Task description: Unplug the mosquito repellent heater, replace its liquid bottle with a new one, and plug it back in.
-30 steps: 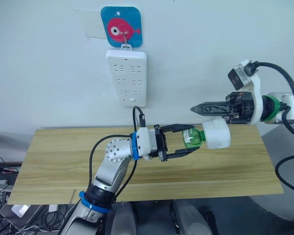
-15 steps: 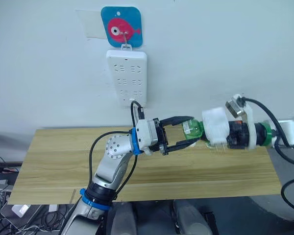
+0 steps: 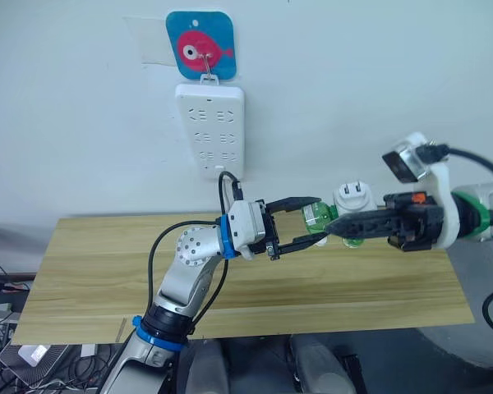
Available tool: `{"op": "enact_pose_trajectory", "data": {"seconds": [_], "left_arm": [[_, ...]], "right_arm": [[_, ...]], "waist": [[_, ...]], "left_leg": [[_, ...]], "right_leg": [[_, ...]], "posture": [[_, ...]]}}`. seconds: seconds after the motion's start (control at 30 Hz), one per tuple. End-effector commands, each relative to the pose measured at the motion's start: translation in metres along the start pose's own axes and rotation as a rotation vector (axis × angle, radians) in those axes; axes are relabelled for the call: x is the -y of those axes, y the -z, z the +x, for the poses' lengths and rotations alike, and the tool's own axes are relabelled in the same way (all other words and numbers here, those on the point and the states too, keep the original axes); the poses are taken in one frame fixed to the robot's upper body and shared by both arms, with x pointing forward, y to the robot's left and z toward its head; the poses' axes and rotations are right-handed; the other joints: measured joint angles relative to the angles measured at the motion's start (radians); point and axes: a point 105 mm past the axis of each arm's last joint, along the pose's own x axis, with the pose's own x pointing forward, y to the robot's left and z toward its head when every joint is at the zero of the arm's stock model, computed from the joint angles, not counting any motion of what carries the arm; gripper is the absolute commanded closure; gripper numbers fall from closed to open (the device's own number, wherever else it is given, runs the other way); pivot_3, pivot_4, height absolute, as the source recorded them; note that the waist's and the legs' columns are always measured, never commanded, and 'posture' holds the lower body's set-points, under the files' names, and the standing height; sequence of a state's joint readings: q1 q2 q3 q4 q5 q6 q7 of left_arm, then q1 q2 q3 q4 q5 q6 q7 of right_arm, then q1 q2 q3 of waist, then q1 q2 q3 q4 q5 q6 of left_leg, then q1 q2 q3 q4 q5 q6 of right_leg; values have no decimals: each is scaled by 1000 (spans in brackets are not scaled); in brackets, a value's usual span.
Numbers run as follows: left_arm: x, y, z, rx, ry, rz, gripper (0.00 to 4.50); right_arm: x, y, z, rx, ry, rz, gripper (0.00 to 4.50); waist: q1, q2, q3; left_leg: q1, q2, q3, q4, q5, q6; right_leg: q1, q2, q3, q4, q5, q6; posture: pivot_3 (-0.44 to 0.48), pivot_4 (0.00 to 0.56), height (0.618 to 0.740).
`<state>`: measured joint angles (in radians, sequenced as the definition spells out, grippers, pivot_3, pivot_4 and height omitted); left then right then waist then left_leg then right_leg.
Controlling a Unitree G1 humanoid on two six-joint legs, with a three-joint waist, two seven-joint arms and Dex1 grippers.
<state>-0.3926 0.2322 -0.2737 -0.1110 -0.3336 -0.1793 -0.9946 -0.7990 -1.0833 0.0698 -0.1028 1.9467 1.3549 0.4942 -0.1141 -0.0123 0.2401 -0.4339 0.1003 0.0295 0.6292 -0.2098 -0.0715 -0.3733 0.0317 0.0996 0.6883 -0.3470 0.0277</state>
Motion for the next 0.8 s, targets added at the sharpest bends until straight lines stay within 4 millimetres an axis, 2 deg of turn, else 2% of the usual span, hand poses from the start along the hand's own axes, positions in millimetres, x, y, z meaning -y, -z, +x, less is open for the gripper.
{"op": "enact_pose_trajectory", "data": {"seconds": [0.03,0.23,0.37,0.6,0.8], "left_arm": [[5,-9,2,39,21,27,2274],[8,-12,4,55,34,18,2274],[10,-17,3,73,34,5,2274],[8,-25,6,101,18,-2,2274],[1,-18,3,58,-22,-11,2274]], "right_arm": [[-6,-14,2,12,-29,-22,4475],[22,-33,3,114,110,26,4475],[40,-34,-2,146,181,72,4475],[64,-16,-9,138,262,137,4475],[61,6,-11,95,247,174,4475]], "waist": [[-1,0,0],[1,0,0],[1,0,0],[2,0,0],[3,0,0]], "left_leg": [[0,0,0,0,0,0],[0,0,0,0,0,0],[-1,0,0,0,0,0],[-1,0,0,0,0,0],[-1,0,0,0,0,0]], "right_leg": [[0,0,0,0,0,0],[0,0,0,0,0,0],[0,0,0,0,0,0],[0,0,0,0,0,0],[0,0,0,0,0,0]], "posture": [[-205,238,740],[-195,238,740],[-187,239,740],[-180,245,740],[-181,252,740]]}}
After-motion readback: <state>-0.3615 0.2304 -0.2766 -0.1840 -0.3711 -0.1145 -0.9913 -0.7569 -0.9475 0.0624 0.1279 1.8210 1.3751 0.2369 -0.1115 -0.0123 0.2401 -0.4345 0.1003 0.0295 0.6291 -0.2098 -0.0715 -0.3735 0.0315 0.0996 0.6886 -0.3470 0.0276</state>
